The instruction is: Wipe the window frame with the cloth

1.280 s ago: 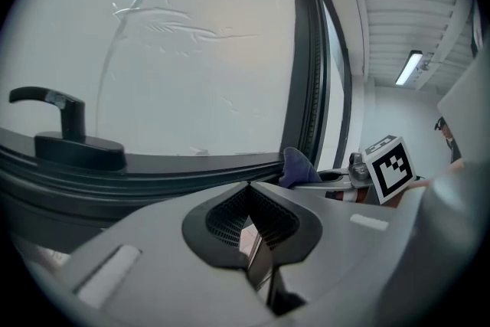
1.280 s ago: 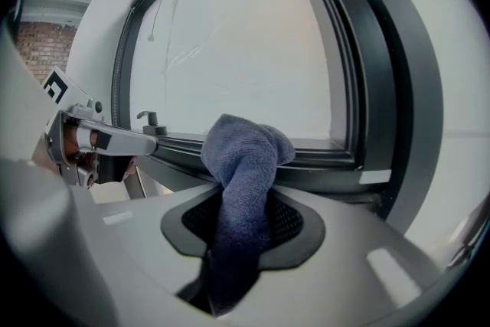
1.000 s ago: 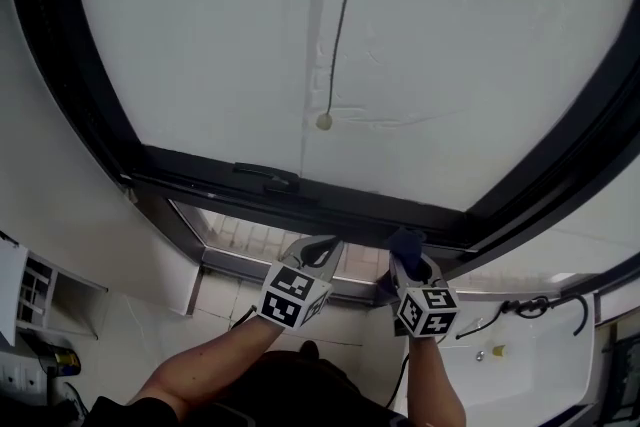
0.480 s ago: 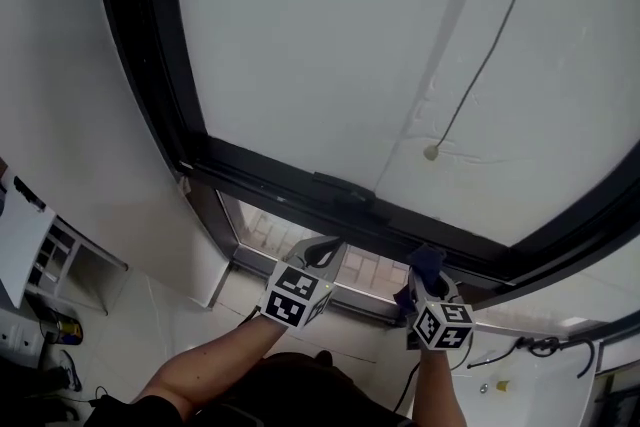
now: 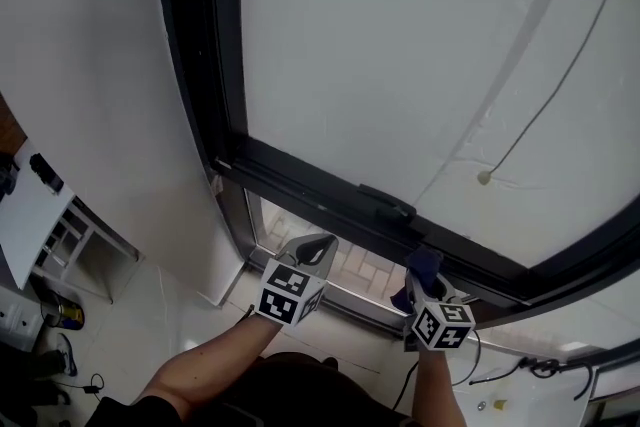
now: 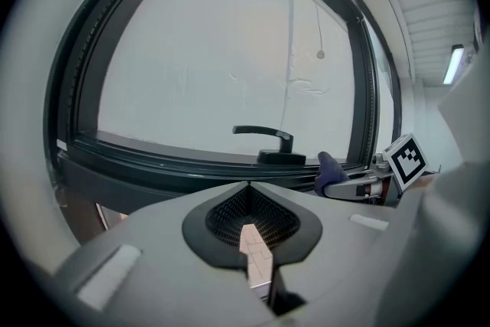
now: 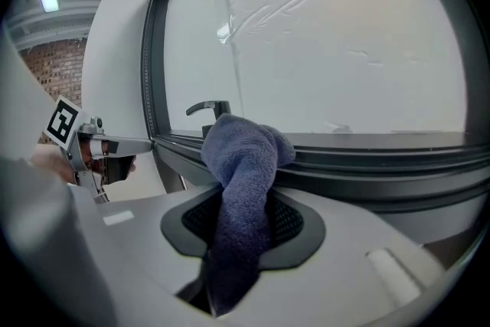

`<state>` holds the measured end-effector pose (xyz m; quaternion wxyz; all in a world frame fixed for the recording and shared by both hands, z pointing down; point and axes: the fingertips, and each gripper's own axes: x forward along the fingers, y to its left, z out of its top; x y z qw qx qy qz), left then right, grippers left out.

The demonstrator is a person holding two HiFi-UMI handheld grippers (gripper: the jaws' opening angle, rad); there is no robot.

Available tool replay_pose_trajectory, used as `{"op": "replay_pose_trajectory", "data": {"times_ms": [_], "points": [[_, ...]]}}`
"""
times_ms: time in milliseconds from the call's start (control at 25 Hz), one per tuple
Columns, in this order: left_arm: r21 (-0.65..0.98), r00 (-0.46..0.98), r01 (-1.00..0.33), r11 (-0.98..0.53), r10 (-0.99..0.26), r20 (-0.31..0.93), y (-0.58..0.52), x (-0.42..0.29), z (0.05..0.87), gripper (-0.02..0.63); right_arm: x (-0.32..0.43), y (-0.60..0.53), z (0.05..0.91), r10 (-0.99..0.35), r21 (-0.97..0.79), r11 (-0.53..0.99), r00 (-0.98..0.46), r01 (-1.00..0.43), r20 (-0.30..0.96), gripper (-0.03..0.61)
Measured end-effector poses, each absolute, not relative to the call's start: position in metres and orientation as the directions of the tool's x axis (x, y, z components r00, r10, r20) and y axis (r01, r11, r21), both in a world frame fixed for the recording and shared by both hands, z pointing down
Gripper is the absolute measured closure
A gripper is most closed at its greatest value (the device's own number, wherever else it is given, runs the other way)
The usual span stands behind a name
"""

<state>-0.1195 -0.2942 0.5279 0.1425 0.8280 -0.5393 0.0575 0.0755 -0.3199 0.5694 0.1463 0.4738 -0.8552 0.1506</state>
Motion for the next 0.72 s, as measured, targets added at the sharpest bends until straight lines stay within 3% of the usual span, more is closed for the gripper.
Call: {"op": "replay_pose_trajectory", "data": {"times_ms": [720], "points": [[0.173,0.281,-0.954,-0.245,-0.934,0.223,-0.276,-0.250,0.530,0.620,-0.072,-0.327,0.567,-0.663,-0.118,0.653,-0.640,-0.748,0.389,0.456]]}}
